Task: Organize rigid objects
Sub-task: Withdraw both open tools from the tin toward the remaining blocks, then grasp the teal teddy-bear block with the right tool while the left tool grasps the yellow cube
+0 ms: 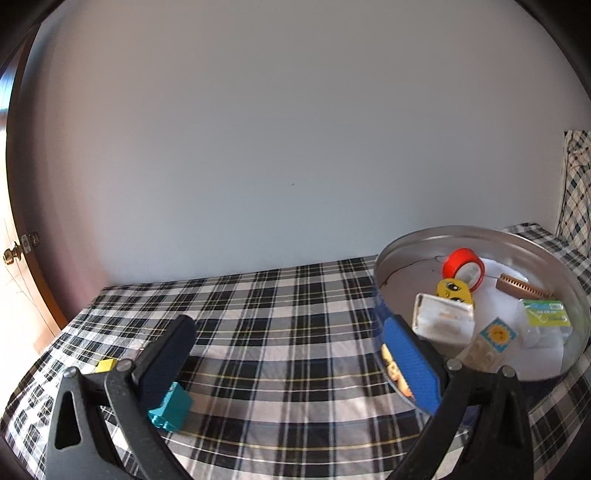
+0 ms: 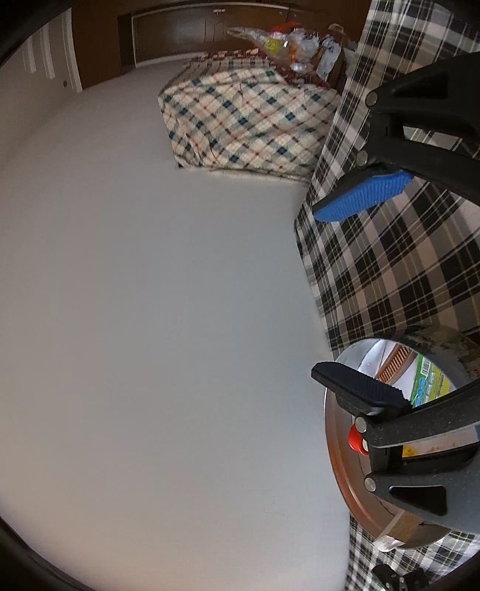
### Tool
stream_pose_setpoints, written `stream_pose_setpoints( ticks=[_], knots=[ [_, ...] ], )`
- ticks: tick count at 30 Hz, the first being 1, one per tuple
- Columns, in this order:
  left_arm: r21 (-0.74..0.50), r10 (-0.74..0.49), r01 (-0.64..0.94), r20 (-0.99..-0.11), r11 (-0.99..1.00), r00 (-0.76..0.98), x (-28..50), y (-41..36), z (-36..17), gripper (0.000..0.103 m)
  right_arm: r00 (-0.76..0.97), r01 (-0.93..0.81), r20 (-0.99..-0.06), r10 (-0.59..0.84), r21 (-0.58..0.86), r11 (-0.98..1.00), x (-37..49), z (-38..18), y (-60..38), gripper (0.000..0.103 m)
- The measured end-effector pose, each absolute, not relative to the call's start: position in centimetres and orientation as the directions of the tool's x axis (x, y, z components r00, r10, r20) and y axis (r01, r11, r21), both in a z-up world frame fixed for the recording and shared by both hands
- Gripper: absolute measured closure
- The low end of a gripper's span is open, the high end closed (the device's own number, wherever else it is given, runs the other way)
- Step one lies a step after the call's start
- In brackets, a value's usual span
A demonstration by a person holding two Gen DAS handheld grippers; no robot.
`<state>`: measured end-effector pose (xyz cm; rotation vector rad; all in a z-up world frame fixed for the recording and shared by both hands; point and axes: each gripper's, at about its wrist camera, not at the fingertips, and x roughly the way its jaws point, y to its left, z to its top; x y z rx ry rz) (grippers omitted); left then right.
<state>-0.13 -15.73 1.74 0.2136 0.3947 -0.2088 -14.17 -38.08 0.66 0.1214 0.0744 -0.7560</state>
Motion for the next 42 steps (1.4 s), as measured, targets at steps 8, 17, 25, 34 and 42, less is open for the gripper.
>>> stream_pose_setpoints(
  ticks=[8,17,25,34,42],
  knots=[
    [0.133,-0.184,0.260,-0.417,0.956,0.890,0.3,-13.8,1.9,0.000,0.712,0.702,-0.031,-0.702,0.041,0.711,-14.7,1.0,-34.4,0.023],
    [0.128,-0.183,0.256,-0.415,0.958,0.891,0.5,-11.6,1.9,0.000,0.778,0.628,-0.029,-0.627,0.050,0.776,-12.3,0.8,-29.8,0.023],
    [0.105,-0.181,0.248,-0.430,0.963,0.885,1.5,-9.2,1.8,0.000,0.839,0.543,-0.069,-0.540,0.035,0.839,-9.1,0.4,-25.6,0.023],
    [0.124,-0.126,0.197,-0.431,0.972,0.893,3.4,-5.0,1.7,0.000,0.895,0.432,-0.142,-0.423,0.045,0.901,-6.2,-0.2,-21.3,0.023],
    [0.095,-0.054,0.110,-0.467,0.989,0.883,6.4,1.3,1.4,0.000,0.923,0.319,-0.236,-0.303,0.033,0.947,-2.1,-1.0,-17.1,0.023]
  ],
)
